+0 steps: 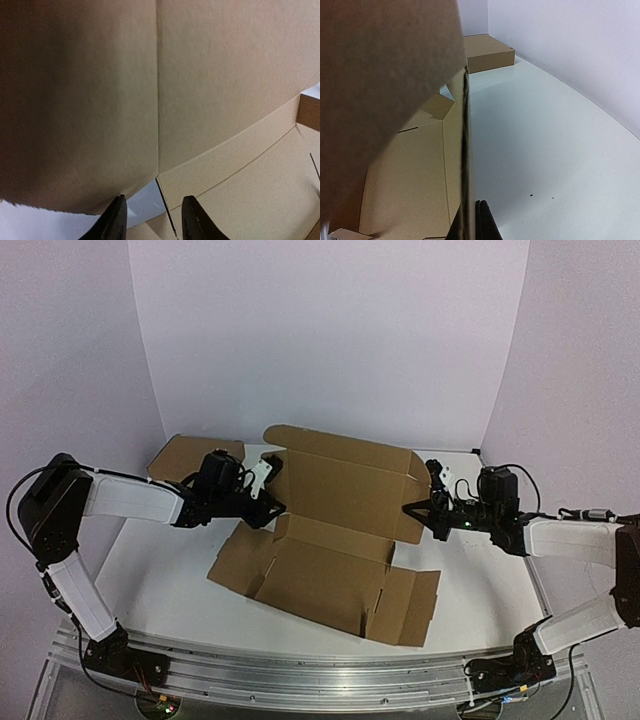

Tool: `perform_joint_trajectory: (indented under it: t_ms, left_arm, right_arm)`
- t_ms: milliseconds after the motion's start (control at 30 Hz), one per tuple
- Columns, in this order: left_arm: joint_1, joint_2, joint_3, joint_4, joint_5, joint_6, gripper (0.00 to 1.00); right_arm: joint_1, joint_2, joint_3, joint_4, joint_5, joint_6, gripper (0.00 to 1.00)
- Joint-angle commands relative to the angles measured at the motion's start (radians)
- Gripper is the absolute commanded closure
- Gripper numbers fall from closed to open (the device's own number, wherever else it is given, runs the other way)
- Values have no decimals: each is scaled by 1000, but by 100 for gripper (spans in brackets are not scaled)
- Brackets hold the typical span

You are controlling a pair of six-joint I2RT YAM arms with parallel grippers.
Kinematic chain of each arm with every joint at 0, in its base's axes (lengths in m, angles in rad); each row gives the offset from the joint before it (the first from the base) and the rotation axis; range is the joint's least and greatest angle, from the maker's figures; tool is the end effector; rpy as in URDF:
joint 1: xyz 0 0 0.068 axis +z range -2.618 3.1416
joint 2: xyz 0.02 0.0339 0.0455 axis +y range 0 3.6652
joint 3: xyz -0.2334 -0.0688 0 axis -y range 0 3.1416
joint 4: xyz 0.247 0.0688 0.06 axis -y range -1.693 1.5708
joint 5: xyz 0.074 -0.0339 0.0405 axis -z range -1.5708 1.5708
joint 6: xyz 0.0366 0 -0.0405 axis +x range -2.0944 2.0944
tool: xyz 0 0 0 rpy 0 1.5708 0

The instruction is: Fold the paper box

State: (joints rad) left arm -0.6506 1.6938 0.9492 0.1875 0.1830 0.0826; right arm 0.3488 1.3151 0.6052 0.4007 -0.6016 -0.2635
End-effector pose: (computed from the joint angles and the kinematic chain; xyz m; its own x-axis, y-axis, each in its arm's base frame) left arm 0.2858 -0.2259 0.1637 -0.3600 0.3760 -0.8538 0.7507 0.6601 -0.0259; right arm 0.2623 0.1174 0.1921 -0.0708 -0.2542 -0.9646 -0.8357 0.5431 -0.0818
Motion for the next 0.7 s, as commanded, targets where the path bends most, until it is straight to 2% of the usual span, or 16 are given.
perform_joint_trajectory:
  t_ms: [0, 200, 433, 600, 667]
  left_arm:
    - [-7, 39, 80, -31, 0, 12, 67]
    - [-24, 46, 83, -123, 26, -8, 70]
    - [-37, 79, 72, -107, -6, -2, 68]
    - [-38, 99, 84, -110, -22, 25, 75]
    - [-38, 102, 80, -108, -29, 27, 83]
  right_arm:
    - [9, -14, 11, 23, 16, -37, 100]
    - [15, -11, 15, 23, 31, -37, 100]
    - [20, -5, 21, 24, 15, -31, 100]
    - [21, -3, 24, 24, -1, -24, 100]
    - [20, -3, 24, 24, -8, -20, 100]
